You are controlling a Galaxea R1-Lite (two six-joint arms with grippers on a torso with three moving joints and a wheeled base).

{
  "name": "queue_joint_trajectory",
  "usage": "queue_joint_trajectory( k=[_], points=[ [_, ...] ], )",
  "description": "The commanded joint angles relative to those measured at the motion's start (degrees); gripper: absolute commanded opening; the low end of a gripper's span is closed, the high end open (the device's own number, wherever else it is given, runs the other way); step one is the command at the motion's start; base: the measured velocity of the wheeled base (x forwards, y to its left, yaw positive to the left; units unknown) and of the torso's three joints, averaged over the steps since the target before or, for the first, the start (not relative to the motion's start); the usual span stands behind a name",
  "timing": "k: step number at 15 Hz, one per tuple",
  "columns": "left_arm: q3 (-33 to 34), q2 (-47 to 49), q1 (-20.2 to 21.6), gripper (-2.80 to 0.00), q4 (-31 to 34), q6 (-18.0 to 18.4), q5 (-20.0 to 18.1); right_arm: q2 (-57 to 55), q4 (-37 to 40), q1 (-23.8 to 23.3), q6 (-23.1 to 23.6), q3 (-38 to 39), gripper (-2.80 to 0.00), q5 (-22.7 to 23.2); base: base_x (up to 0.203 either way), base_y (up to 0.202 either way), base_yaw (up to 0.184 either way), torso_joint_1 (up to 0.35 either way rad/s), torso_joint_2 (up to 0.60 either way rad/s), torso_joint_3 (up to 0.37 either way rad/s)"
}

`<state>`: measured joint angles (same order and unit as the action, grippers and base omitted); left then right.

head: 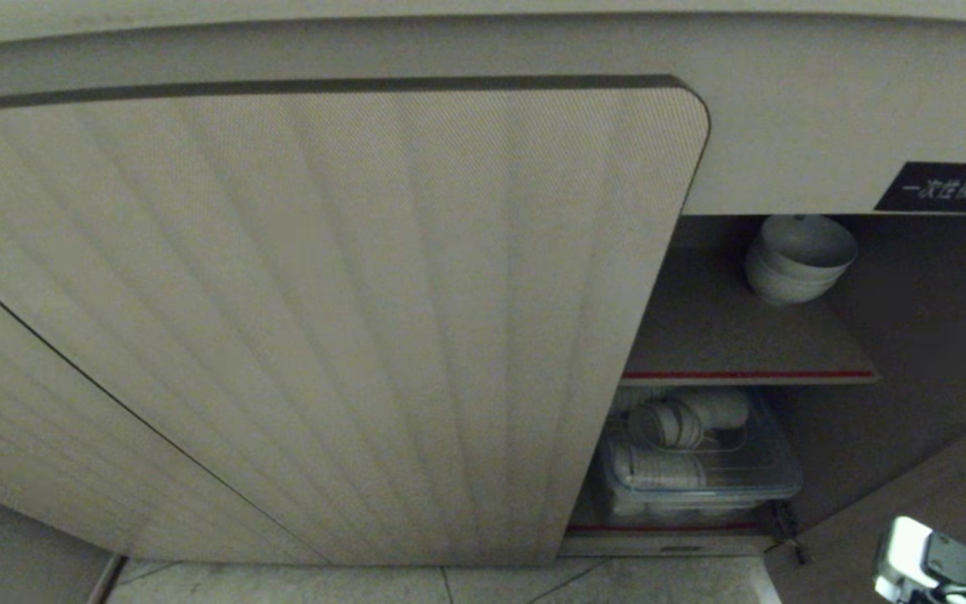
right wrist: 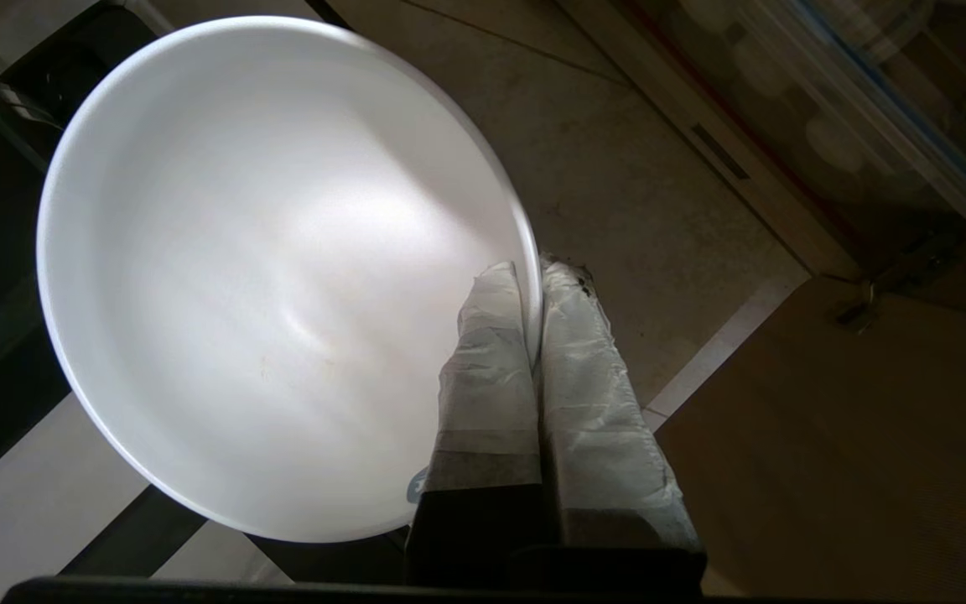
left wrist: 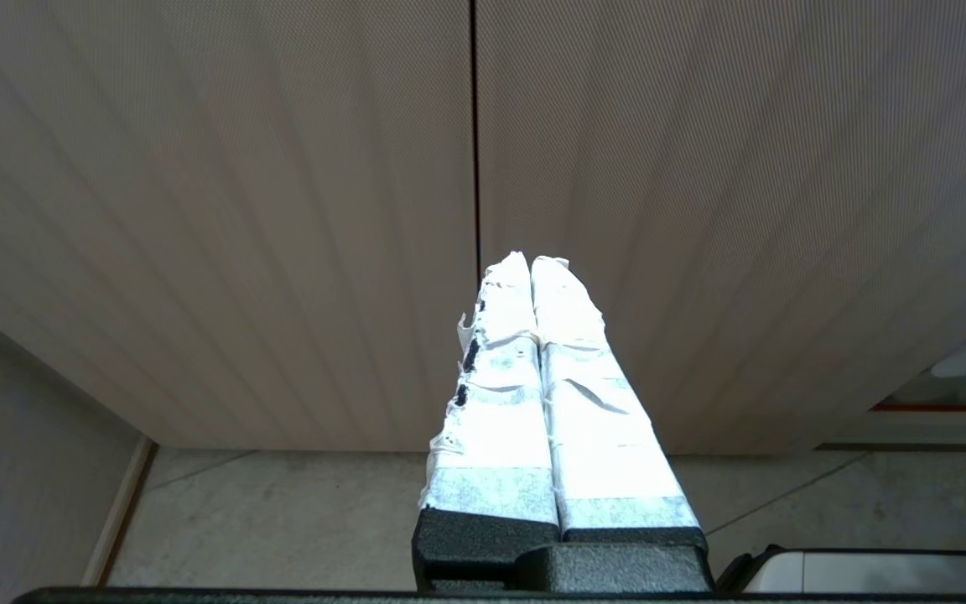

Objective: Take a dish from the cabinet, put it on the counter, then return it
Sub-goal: Place it on the table

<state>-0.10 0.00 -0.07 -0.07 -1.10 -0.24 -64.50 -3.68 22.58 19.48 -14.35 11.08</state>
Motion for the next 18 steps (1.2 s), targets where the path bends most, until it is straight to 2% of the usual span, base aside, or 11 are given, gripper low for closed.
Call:
queue_joint_trajectory(
  k=[1,5,8,18],
  points=[
    [0.0,0.0,0.1,-2.80,0.0,0.0,0.0,-0.1,-0.1,0.1,0.1,0.0,-2.80,0.1,0.000,0.000,0.000,0.006,-0.03,-0.025],
    [0.0,0.0,0.0,-2.80,0.0,0.0,-0.1,-0.2,-0.1,0.1,0.1,0.0,-2.80,0.1,0.000,0.000,0.000,0.048,-0.21,-0.237],
    [0.0,0.0,0.0,-2.80,0.0,0.0,-0.1,-0.1,-0.1,0.5,0.1,0.1,-2.80,0.2,0.000,0.000,0.000,0.186,-0.55,-0.297],
    [0.0,0.0,0.0,-2.80,0.0,0.0,-0.1,-0.3,0.0,1.1,0.1,-0.1,-2.80,5.3,0.000,0.000,0.000,0.191,-0.48,-0.282]
  ],
)
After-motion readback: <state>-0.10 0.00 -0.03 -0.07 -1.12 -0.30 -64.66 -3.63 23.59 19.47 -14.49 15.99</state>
